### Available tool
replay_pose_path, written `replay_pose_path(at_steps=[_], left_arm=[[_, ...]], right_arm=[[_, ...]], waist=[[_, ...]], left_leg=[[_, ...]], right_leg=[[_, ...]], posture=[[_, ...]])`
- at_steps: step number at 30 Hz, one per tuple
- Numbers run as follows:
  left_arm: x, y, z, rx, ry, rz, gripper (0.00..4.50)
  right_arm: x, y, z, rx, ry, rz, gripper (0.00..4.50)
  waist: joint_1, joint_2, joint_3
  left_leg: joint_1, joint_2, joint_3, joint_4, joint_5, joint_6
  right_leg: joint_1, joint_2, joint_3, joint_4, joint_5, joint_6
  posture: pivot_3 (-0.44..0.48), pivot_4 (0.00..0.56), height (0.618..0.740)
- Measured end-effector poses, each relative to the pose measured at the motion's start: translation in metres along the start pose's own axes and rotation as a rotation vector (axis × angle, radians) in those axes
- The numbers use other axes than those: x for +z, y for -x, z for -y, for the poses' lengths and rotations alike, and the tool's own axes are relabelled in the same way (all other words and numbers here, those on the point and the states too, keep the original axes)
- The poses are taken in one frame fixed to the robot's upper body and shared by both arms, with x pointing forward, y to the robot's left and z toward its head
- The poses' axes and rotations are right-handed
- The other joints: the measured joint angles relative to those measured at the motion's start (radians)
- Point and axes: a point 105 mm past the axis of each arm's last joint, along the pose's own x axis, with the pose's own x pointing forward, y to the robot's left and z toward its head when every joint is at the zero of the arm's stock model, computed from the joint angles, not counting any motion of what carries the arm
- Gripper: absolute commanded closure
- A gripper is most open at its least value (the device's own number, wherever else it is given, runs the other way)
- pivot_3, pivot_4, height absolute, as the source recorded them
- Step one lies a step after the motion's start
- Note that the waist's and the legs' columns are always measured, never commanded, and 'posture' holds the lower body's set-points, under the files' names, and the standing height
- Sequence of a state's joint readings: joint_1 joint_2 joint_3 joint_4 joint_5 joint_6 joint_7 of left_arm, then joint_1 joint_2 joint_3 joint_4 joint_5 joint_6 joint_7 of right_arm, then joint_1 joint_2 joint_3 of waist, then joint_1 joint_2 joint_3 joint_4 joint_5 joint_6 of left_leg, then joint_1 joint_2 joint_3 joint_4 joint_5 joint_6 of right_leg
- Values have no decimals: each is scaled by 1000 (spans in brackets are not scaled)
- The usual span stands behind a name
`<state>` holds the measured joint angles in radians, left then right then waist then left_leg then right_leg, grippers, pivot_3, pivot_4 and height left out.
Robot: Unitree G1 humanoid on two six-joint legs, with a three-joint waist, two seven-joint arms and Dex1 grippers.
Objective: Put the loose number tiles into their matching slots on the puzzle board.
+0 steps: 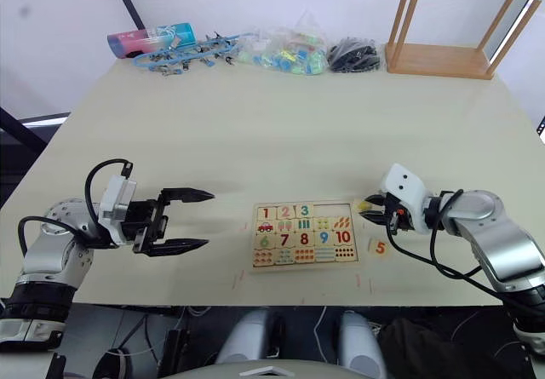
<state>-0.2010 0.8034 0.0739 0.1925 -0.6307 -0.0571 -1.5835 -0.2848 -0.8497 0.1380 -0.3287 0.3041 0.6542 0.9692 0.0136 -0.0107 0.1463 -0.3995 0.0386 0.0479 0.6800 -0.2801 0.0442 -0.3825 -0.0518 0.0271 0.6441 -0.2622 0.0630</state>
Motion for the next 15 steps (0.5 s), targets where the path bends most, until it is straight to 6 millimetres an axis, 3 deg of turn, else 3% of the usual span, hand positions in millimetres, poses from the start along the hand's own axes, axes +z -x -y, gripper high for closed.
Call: replay_pose_path(at_steps=[8, 15], left_arm=[[-1, 1, 6, 15, 0, 9, 0], [-3, 1, 7, 19, 2, 10, 0]], right_arm=[[41, -21, -10, 148, 143, -44, 3628], [60, -38, -18, 199, 178, -95, 3628]], waist=[[-7, 0, 0], [-3, 0, 0]], left_leg=[[-1, 0, 0, 0, 0, 0], [-3, 0, 0, 0, 0, 0]], right_leg=[[-3, 0, 0, 0, 0, 0], [-5, -1, -1, 0, 0, 0]], posture=[[0, 150, 737], [0, 150, 737]])
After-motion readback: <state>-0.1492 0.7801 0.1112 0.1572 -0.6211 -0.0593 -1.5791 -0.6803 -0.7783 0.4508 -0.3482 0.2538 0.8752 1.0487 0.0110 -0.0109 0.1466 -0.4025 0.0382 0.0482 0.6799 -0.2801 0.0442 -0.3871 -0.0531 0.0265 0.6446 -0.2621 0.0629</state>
